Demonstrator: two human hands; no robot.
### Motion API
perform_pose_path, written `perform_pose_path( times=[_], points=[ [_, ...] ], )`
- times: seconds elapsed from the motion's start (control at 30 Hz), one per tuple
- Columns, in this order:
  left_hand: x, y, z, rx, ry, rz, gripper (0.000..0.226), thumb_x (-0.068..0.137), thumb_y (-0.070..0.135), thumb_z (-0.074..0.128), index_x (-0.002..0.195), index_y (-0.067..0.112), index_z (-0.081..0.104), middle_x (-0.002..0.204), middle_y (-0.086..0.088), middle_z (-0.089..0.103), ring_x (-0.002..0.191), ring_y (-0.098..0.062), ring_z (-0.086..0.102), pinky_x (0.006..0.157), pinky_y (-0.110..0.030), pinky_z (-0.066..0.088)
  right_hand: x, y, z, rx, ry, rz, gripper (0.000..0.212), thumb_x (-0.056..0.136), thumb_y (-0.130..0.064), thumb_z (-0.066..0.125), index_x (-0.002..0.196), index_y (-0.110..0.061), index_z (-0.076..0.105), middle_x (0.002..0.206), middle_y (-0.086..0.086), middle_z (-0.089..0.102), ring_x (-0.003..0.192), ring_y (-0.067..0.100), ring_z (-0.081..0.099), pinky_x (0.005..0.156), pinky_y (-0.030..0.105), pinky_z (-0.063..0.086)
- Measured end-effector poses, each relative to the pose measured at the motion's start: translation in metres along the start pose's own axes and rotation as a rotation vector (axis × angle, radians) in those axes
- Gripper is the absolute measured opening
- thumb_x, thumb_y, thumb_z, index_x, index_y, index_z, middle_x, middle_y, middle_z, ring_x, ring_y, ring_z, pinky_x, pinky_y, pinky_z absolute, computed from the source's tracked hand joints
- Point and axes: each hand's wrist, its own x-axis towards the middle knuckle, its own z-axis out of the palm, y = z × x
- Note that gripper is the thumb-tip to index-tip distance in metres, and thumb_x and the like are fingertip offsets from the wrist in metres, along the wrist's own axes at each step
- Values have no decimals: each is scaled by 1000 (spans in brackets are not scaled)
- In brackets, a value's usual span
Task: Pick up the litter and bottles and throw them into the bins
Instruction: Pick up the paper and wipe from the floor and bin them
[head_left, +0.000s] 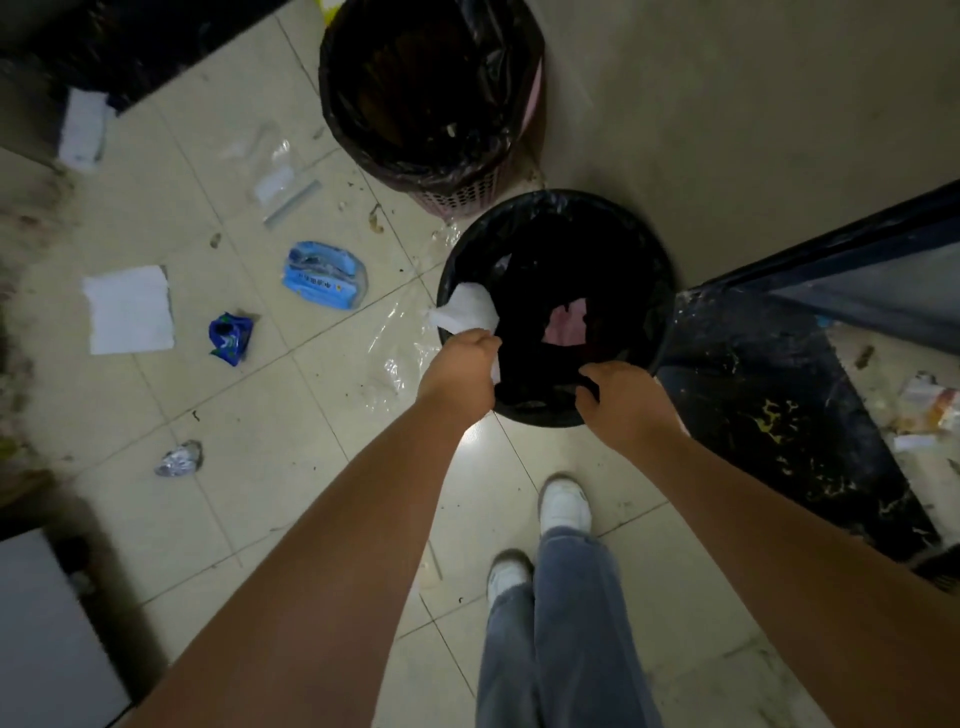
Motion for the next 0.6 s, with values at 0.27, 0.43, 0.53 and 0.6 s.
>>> perform_pose_path(
  times=[0.27, 0.43, 0.53, 0.6],
  points=[
    [32, 9, 0, -26, 244, -220, 29, 96, 4, 49, 123, 2, 57, 128, -20, 53, 116, -33, 54, 94, -35, 46, 14, 28, -11, 51, 21, 29, 27, 95, -11, 43, 112, 0, 59, 112, 23, 64, 101, 35, 60, 76, 30, 45],
    [16, 7, 3, 252, 133, -102, 43, 96, 22, 51, 137, 9, 44, 144, -14, 41, 133, -30, 35, 106, -39, 38, 15, 36, -1, -8, 24, 22, 37, 95, -18, 43, 129, -4, 46, 127, 22, 57, 118, 35, 50, 98, 38, 43],
    [-10, -3, -7, 511, 76, 52, 53, 101, 29, 40, 148, 13, 22, 158, -10, 17, 147, -27, 11, 121, -39, 15, 3, 23, 4, -133, 94, -72, 54, 96, -31, 40, 143, -9, 24, 151, 18, 28, 141, 34, 22, 116, 45, 21],
    [-30, -12, -19, 584, 71, 64, 58, 103, 33, 34, 151, 13, 10, 161, -8, 4, 149, -26, -1, 122, -40, 5, -7, 4, 6, -171, 135, -128, 61, 96, -39, 37, 146, -13, 14, 157, 17, 9, 145, 33, 5, 120, 47, 8]
  ],
)
